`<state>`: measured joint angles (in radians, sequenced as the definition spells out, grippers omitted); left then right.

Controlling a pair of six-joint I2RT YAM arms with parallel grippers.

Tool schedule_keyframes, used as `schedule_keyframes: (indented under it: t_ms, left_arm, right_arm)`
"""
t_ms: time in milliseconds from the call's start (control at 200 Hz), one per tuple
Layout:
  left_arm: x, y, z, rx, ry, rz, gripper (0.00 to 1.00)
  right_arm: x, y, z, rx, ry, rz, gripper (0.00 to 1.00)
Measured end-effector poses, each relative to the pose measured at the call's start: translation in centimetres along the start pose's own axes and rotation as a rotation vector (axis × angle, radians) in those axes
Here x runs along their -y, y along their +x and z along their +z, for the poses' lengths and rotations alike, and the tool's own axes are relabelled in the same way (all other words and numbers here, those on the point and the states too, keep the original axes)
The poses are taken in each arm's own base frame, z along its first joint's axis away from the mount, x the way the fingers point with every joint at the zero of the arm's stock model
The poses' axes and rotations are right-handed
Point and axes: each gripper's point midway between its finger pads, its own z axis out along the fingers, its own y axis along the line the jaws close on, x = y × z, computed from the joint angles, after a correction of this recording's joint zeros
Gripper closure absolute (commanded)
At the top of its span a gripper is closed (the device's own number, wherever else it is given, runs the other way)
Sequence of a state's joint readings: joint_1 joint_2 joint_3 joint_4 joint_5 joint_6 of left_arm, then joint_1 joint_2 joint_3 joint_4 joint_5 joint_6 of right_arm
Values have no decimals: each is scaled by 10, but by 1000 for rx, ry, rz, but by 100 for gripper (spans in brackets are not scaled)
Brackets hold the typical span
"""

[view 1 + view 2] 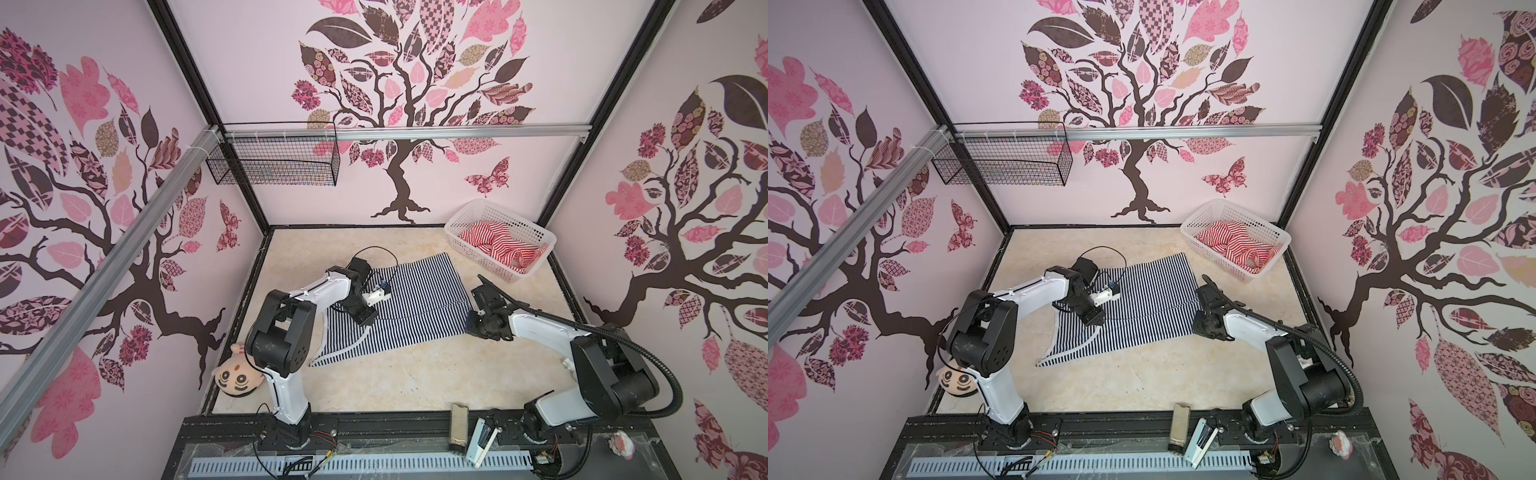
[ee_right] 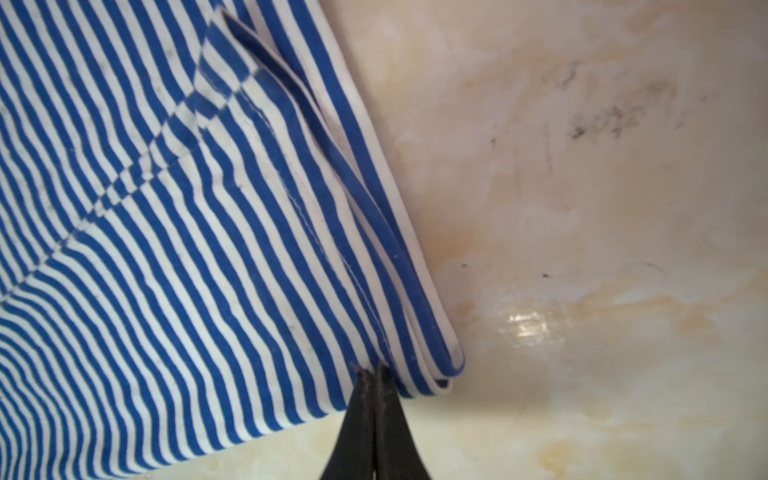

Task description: Fold and stack the tank tops

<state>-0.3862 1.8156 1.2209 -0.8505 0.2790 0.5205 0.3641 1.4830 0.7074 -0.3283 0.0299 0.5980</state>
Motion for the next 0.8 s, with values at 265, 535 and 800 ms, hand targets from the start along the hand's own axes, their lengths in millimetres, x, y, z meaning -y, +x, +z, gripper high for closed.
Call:
schedule_keyframes:
  t_ms: [265, 535, 800]
  left_arm:
    - [0, -2, -12, 19, -26, 7, 100]
    - [-13, 1, -2, -14, -78, -21, 73]
    - [-34, 7, -5, -27, -222, -68, 55]
  right_arm:
    - [-1, -1, 1, 4, -4, 5, 95]
    - [-2, -1, 2, 8, -10, 8, 95]
    - [-12, 1, -10, 9, -81, 7, 77]
